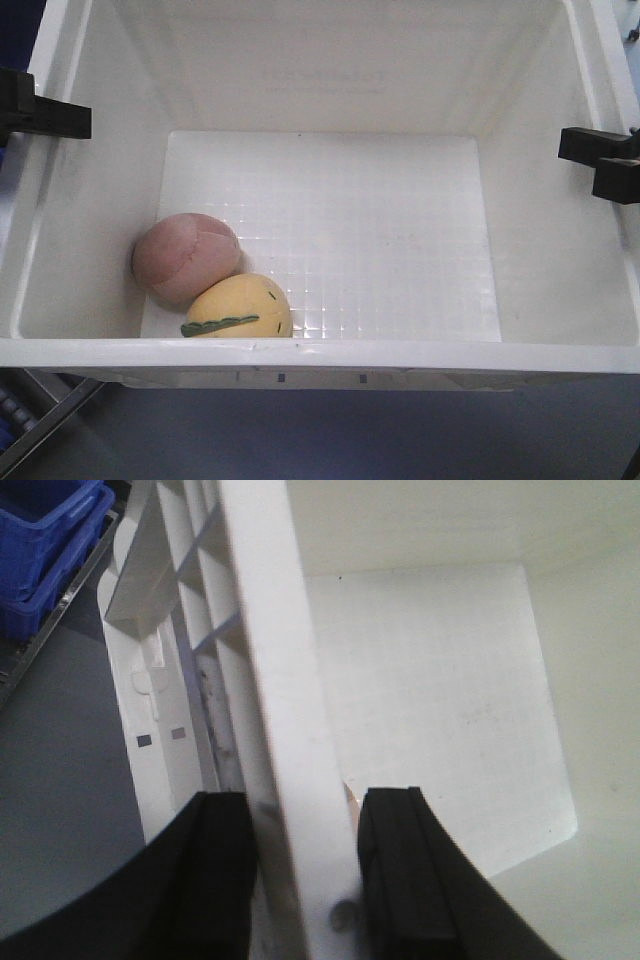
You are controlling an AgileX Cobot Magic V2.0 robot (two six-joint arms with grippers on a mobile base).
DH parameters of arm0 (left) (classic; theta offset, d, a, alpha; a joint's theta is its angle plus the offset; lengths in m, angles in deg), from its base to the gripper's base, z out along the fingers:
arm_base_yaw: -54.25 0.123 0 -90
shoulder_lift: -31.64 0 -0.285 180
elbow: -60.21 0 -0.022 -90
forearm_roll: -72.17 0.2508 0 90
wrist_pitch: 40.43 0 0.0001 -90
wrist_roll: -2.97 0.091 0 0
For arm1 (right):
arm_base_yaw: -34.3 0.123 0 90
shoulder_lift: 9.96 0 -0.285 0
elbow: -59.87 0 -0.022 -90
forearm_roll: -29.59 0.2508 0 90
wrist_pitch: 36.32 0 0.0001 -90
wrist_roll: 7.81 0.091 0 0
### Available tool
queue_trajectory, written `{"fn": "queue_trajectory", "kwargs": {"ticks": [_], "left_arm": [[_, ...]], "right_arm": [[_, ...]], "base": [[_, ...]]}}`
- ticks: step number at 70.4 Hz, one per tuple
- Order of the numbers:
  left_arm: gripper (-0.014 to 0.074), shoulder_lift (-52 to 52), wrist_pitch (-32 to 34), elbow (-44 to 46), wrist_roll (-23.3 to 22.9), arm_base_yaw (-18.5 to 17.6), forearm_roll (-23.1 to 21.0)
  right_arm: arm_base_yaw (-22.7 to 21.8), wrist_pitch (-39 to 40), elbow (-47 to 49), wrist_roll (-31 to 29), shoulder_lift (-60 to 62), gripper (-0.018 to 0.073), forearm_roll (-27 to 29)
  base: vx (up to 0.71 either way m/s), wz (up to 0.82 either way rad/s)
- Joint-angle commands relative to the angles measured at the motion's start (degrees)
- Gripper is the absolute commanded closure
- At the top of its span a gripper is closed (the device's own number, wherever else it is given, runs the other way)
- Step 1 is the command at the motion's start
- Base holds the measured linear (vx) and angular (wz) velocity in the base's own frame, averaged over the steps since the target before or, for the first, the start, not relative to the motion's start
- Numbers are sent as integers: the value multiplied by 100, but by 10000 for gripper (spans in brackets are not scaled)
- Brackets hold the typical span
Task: Place moving items into box and shelve
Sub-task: 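Keep holding the tote level as the base nears the blue-bin rack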
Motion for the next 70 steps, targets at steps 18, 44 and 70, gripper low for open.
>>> {"fn": "queue_trajectory", "kwargs": {"ticks": [18, 44, 70], "left_arm": [[602, -154, 625, 274, 125, -66, -830], [602, -154, 625, 274, 125, -66, -830], [602, -154, 625, 274, 125, -66, -830]], "right_arm": [[31, 593, 249, -138, 98, 564, 550], [31, 588, 249, -138, 98, 564, 550], [31, 582, 249, -138, 98, 564, 550]], "base": [[5, 38], [9, 49], [11, 49]]}}
